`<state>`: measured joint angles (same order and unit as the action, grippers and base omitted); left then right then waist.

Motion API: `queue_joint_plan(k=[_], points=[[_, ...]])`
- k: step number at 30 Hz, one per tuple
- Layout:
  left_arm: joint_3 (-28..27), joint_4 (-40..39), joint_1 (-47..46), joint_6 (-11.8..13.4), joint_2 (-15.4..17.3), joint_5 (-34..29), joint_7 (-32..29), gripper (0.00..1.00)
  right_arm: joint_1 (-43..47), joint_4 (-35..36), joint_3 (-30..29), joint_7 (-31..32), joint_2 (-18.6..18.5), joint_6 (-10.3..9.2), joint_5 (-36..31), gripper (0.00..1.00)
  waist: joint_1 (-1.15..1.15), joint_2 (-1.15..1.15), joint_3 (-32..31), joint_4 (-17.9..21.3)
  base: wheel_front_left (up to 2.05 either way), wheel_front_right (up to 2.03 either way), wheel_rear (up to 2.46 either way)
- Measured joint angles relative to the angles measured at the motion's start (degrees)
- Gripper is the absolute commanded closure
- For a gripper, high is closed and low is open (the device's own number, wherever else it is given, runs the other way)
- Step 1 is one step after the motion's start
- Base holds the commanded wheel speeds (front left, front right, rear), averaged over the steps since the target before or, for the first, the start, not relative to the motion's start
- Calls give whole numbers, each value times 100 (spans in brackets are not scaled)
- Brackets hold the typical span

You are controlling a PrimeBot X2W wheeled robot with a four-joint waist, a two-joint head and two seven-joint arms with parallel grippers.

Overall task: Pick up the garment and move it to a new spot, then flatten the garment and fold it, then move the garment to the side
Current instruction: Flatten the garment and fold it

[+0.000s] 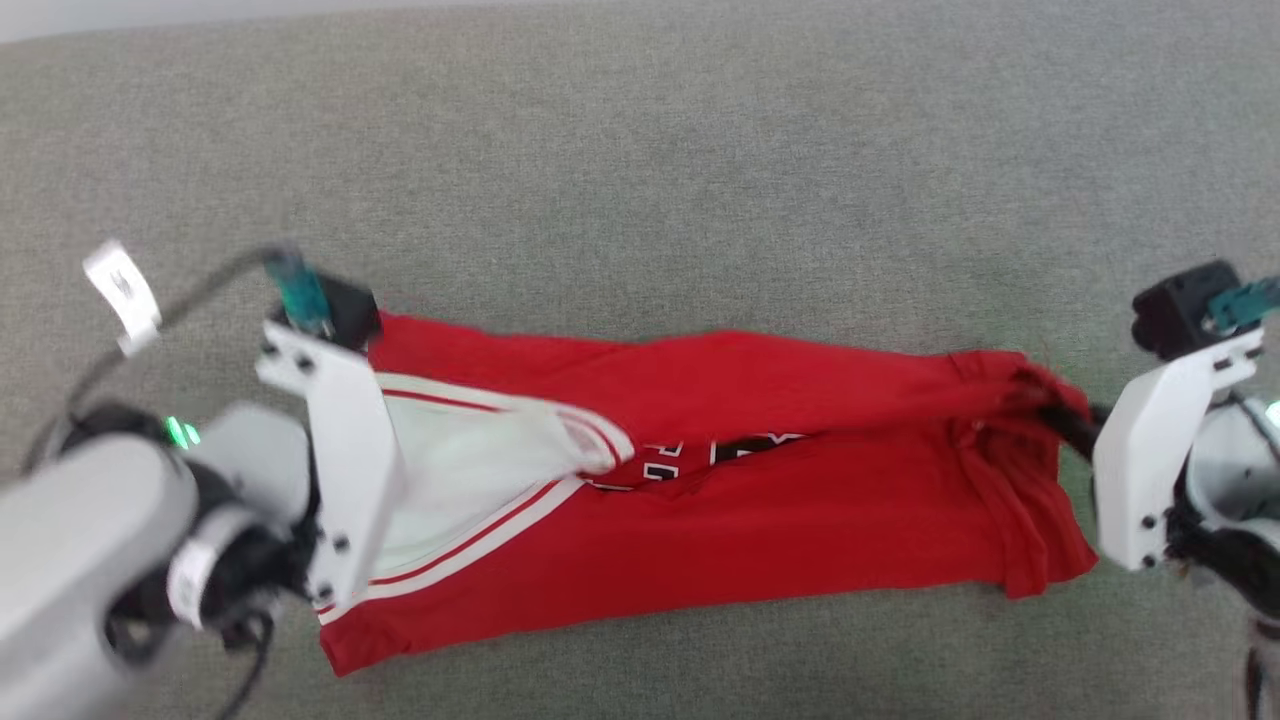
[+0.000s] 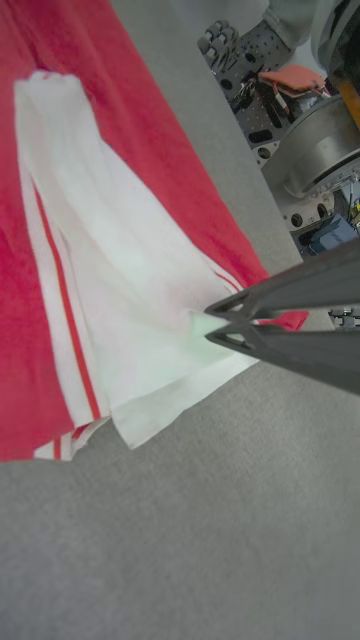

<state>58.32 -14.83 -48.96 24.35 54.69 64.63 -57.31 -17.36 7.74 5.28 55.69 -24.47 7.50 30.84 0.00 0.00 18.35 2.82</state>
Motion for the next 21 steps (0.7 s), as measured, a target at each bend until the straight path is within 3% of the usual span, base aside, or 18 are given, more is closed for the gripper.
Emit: queue_joint_plan(k=[3, 4, 5, 6, 7, 8, 14, 21], points=[[67, 31, 348, 127, -40, 99, 155, 100, 93, -218, 27, 51, 157, -1, 0, 100, 0, 0, 8, -21, 0, 0, 0], [74, 136, 433, 149, -80, 123, 231, 100, 92, -301, 33, 26, 216, 0, 0, 95, 0, 0, 10, -27, 0, 0, 0], [70, 243, 497, 152, -142, 219, 299, 88, 84, -406, 59, -9, 252, -1, -3, 69, 0, 0, 9, -35, 0, 0, 0], [46, 344, 555, 136, -210, 258, 399, 44, 57, -495, 109, -38, 265, -1, -21, 50, 0, 0, 9, -38, 0, 0, 0], [14, 468, 586, 130, -278, 258, 517, 16, 23, -583, 110, -98, 296, 0, -27, 0, 0, 0, 5, -45, 0, 0, 0], [-12, 563, 592, 79, -321, 258, 612, 0, -4, -660, 110, -137, 316, 0, -33, 0, 0, 0, -3, -51, 0, 0, 0], [-311, 795, 688, -176, -380, 241, 1373, 0, -110, -811, 26, -163, 361, -1, -67, 0, 0, 0, -78, -83, 0, 0, 0], [-775, 700, 914, -434, -347, 9, 2762, 0, -54, -776, -481, 265, 381, -1, -57, 0, 0, 0, -159, -185, 0, 0, 0]])
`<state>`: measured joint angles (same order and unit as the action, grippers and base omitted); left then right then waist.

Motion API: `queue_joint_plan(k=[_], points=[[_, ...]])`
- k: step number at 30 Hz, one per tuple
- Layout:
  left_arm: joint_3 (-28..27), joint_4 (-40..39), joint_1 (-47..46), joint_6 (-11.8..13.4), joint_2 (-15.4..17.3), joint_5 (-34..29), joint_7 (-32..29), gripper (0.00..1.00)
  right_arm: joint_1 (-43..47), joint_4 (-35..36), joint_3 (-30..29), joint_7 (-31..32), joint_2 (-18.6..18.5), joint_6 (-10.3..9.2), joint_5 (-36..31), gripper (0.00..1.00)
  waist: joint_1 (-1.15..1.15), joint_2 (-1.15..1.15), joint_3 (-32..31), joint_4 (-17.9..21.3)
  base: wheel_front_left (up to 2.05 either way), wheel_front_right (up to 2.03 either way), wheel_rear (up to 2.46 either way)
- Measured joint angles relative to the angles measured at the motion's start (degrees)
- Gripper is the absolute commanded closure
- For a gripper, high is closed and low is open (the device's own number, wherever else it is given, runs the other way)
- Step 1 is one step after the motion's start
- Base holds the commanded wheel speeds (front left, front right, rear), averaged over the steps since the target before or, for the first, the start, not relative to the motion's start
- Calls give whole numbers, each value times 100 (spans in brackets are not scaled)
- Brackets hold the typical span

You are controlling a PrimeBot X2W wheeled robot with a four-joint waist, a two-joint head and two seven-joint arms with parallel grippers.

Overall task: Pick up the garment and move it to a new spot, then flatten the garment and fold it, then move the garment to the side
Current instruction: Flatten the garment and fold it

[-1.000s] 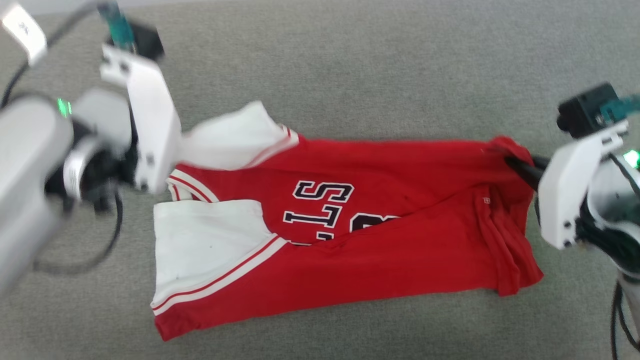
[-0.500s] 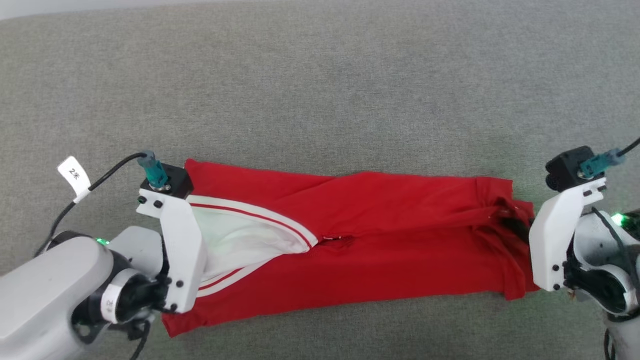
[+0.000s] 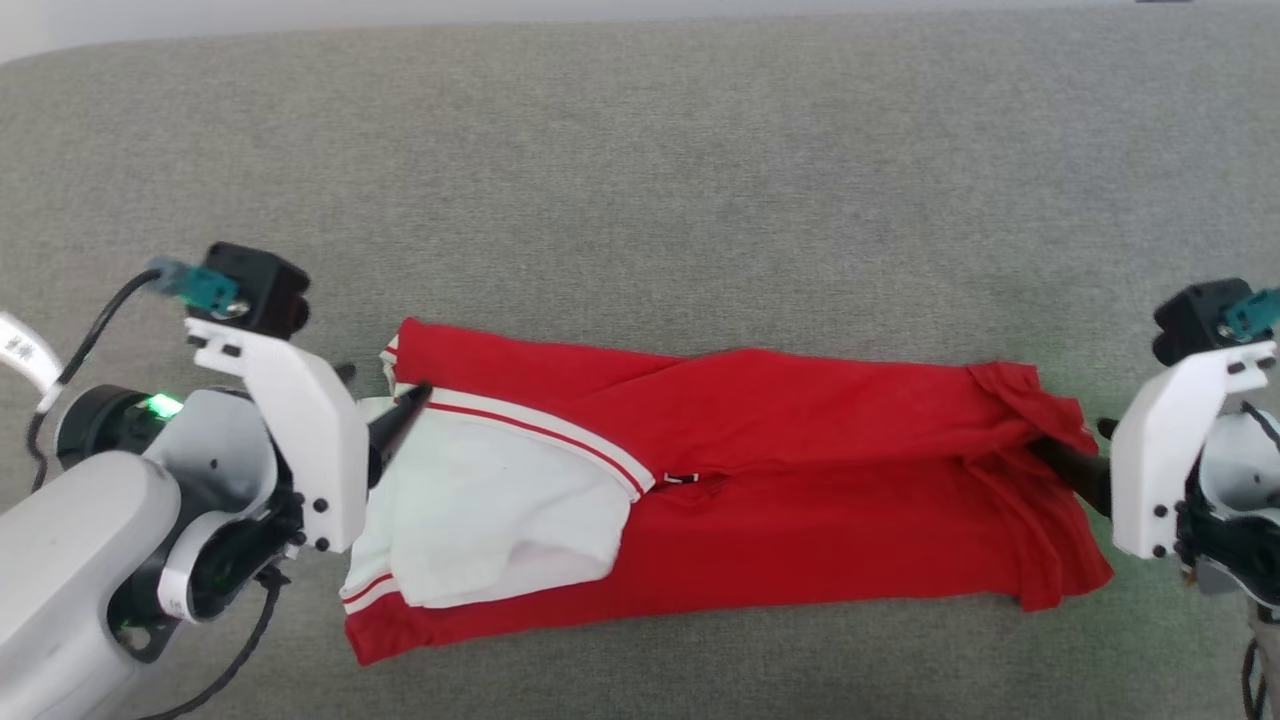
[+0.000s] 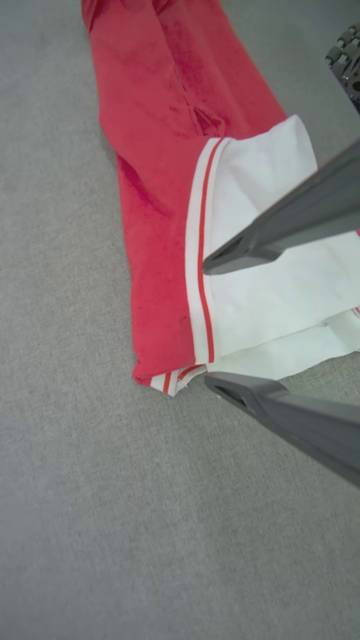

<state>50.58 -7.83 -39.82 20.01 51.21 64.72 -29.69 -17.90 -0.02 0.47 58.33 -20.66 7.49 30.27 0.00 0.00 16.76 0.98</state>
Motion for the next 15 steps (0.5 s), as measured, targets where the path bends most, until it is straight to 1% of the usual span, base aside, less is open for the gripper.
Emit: queue_joint_plan(k=[4, 6, 12, 15], points=[[-171, 4, 236, -132, 45, -188, 820, 0, 160, -32, -210, 222, 115, 0, -11, 0, 0, 0, -7, -86, 0, 0, 0], [-287, 48, 368, -143, 24, -203, 1230, 0, 218, -105, -235, 291, 155, 0, -3, 0, 0, 0, 0, -139, 0, 0, 0], [-498, 266, 871, -254, -79, -401, 2465, 0, 137, -647, -183, 187, 382, -1, 137, 0, 0, 0, 18, -279, 0, 0, 0], [-547, 460, 1130, -365, -194, -452, 3030, 0, -28, -1045, -11, 80, 354, -2, 189, 0, 0, 0, 16, -337, 0, 0, 0]])
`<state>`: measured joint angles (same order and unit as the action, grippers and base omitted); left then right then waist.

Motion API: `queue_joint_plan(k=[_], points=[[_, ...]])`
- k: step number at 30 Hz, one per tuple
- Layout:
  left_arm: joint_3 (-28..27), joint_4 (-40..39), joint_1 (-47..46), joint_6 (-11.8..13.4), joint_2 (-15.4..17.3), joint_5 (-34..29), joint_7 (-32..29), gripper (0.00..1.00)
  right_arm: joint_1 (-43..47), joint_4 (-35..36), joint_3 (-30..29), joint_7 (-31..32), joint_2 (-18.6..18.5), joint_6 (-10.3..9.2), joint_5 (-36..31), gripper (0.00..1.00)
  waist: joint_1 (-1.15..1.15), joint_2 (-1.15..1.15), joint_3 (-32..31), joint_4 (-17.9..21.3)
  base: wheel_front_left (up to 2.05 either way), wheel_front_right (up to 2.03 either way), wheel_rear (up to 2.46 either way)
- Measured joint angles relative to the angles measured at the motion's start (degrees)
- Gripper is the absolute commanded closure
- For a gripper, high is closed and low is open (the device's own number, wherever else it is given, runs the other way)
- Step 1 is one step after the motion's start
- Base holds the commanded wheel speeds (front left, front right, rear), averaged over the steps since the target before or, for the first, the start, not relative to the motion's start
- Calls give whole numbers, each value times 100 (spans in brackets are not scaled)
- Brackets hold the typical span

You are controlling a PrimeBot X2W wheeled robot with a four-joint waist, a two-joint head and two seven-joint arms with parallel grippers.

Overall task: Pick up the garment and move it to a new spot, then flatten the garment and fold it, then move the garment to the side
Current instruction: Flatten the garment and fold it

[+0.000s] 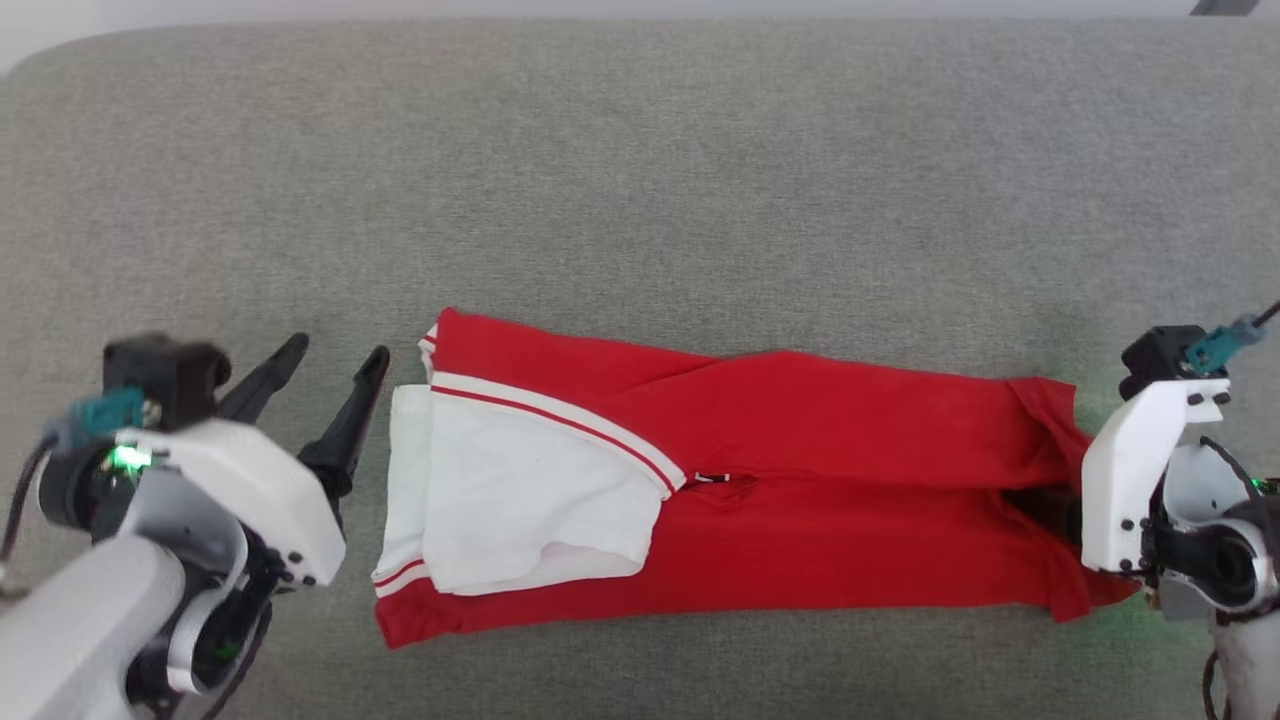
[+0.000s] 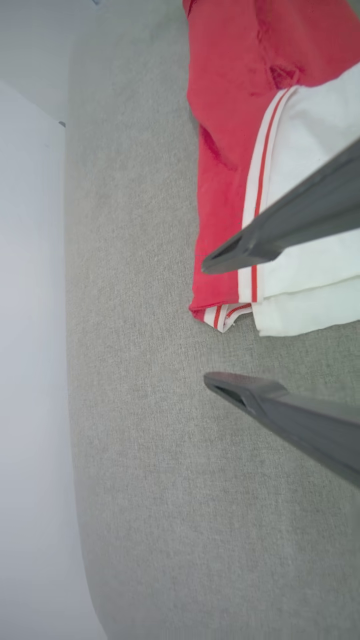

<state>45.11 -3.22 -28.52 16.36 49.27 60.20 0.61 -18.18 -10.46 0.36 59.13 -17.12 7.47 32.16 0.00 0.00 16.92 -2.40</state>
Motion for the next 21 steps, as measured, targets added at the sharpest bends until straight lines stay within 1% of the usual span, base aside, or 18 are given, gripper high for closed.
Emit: queue_joint_plan(k=[3, 4, 5, 6, 8, 10, 11, 12, 14, 18, 21], points=[[-105, 304, 254, -83, -151, 36, 550, 0, -185, -399, 79, -19, 26, -22, 178, 0, 0, 0, -27, -57, 0, 0, 0], [-122, 416, 325, -127, -186, -7, 735, 0, -250, -493, 160, -16, 2, -24, 225, 2, 0, 0, -37, -71, 0, 0, 0], [-194, 524, 388, -160, -270, 63, 903, 0, -285, -566, 207, -18, -18, -24, 310, 56, 0, 0, -49, -91, 0, 0, 0], [-213, 626, 442, -204, -327, 75, 1032, 0, -327, -626, 237, -30, -25, -30, 456, 100, 0, 0, -66, -108, 0, 0, 0], [-303, 834, 558, -238, -456, 65, 1238, 0, -370, -694, 318, -159, 5, -31, 715, 100, 0, 0, -104, -144, 0, 0, 0], [-436, 1001, 675, -335, -580, 40, 1362, 0, -392, -725, 404, -233, 134, -13, 978, 100, 0, 0, -152, -173, 0, 0, 0], [-520, 1071, 730, -365, -645, -14, 1395, 0, -395, -721, 447, -281, 137, -12, 1035, 100, 0, 0, -175, -185, 0, 0, 0], [-621, 1133, 804, -448, -721, -20, 1412, 0, -397, -725, 448, -331, 98, -2, 1098, 100, 0, 0, -199, -193, 0, 0, 0], [-875, 1232, 992, -526, -893, -140, 1427, 0, -379, -770, 353, -427, 24, 3, 1269, 100, 0, 0, -250, -205, 0, 0, 0], [-1618, 1237, 1390, -754, -1239, -671, 1429, 0, -341, -797, 174, -623, -292, 3, 1318, 100, 0, 0, -340, -201, 0, 0, 0], [-2193, 1217, 1715, -971, -1532, -1026, 1430, 0, -289, -866, -47, -725, -526, 3, 1333, 100, 0, 0, -406, -178, 0, 0, 0]])
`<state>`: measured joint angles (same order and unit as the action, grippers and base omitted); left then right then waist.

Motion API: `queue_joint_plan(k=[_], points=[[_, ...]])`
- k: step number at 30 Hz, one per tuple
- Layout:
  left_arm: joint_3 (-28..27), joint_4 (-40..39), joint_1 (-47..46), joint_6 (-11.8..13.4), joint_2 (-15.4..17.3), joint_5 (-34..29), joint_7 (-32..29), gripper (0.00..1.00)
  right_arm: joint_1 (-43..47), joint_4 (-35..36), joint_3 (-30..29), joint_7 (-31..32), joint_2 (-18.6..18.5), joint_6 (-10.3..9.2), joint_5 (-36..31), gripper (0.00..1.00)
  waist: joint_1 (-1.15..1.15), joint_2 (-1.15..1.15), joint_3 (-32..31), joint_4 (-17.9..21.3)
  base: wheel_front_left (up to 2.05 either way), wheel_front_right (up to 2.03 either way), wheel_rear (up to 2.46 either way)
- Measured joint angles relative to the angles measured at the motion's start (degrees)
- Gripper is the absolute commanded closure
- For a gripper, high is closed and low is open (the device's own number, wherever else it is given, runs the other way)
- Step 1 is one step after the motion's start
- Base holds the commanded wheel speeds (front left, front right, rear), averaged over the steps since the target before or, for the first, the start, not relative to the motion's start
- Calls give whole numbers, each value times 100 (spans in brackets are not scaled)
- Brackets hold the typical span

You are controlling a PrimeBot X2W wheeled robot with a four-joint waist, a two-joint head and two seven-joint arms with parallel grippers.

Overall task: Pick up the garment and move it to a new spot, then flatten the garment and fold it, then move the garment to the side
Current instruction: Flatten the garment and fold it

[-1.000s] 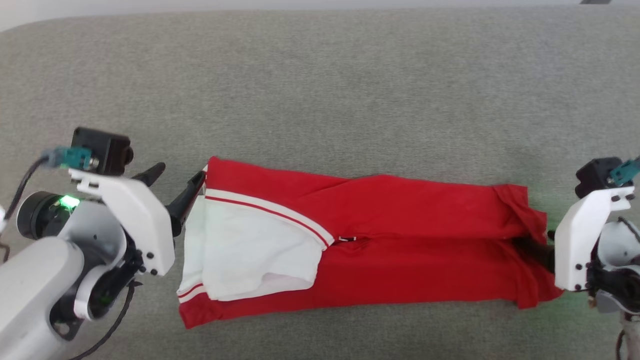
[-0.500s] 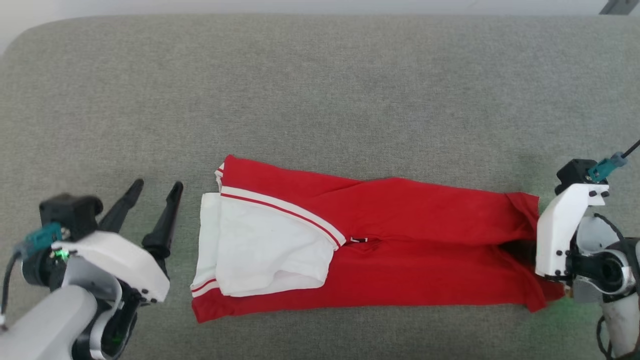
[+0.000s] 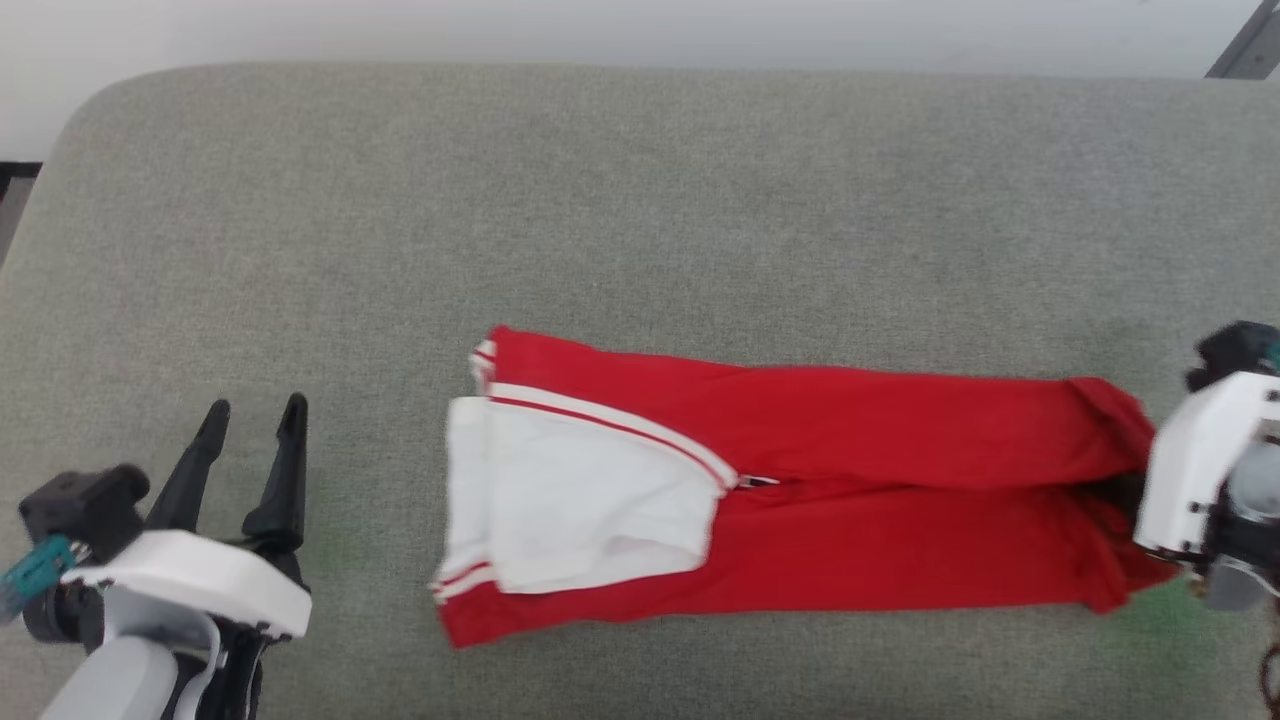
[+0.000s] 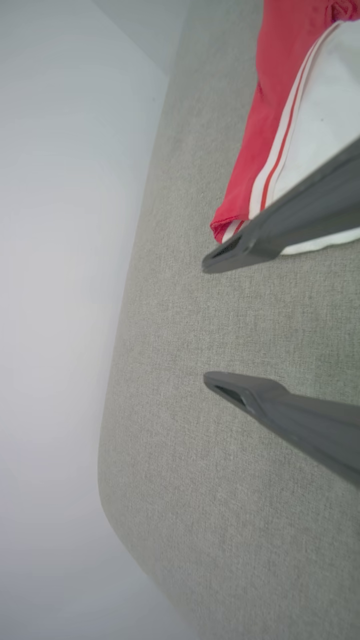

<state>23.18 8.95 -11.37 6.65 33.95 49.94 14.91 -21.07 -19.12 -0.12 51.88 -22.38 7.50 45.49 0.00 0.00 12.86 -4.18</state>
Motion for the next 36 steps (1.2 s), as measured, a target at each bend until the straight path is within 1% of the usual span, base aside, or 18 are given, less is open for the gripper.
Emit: queue_joint_plan(k=[3, 4, 8, 13, 15, 18, 22, 26, 29, 32, 33, 36], points=[[-469, -27, 305, -236, -298, -324, 0, 0, 70, -136, -266, -52, -185, 0, -12, 100, 0, 0, -77, 39, 0, 0, 0], [-469, -27, 305, -236, -298, -324, 0, 0, 70, -136, -266, -52, -185, 0, -12, 100, 0, 0, -77, 39, 0, 0, 0], [-990, -30, 617, -505, -680, -680, 0, 0, 86, -365, -682, -157, -495, 0, -107, 100, 0, 0, -167, 106, 0, 0, 0], [-1477, 22, 886, -848, -1077, -1081, 1, 0, 114, -775, -1081, -307, -862, 0, -359, 100, 0, 0, -267, 182, 0, 0, 0], [-1702, 53, 959, -933, -1245, -1172, 2, 0, 109, -916, -1146, -354, -957, 0, -476, 100, 0, 0, -310, 202, 0, 0, 0], [-1868, 134, 1067, -1072, -1422, -1325, 5, 0, 83, -990, -1140, -355, -975, 0, -503, 100, 0, 0, -384, 234, 0, 0, 0], [-2056, 200, 1186, -1190, -1621, -1504, 5, 0, 93, -602, -932, -209, -929, 0, -321, 100, 0, 0, -512, 278, 0, 0, 0], [-2165, 229, 1295, -1271, -1761, -1613, 5, 0, 280, 203, -601, -34, -797, -1, -25, 100, 0, 0, -637, 308, 0, 0, 0], [-2232, 241, 1308, -1307, -1805, -1708, 5, 0, 414, 765, -275, 31, -649, -1, 100, 100, 0, 0, -708, 306, 0, 0, 0], [-2251, 242, 1308, -1330, -1882, -1758, 5, 0, 453, 1149, 83, 63, -457, -1, 149, 100, 0, 0, -756, 265, 0, 0, 0], [-2262, 252, 1308, -1357, -1916, -1773, 5, 0, 448, 1308, 372, 66, -319, -1, 142, 100, 0, 0, -778, 219, 0, 0, 0], [-2235, 274, 1298, -1371, -1953, -1786, 5, 0, 353, 1400, 791, 63, -131, -1, 94, 100, 0, 0, -785, 141, 0, 0, 0]])
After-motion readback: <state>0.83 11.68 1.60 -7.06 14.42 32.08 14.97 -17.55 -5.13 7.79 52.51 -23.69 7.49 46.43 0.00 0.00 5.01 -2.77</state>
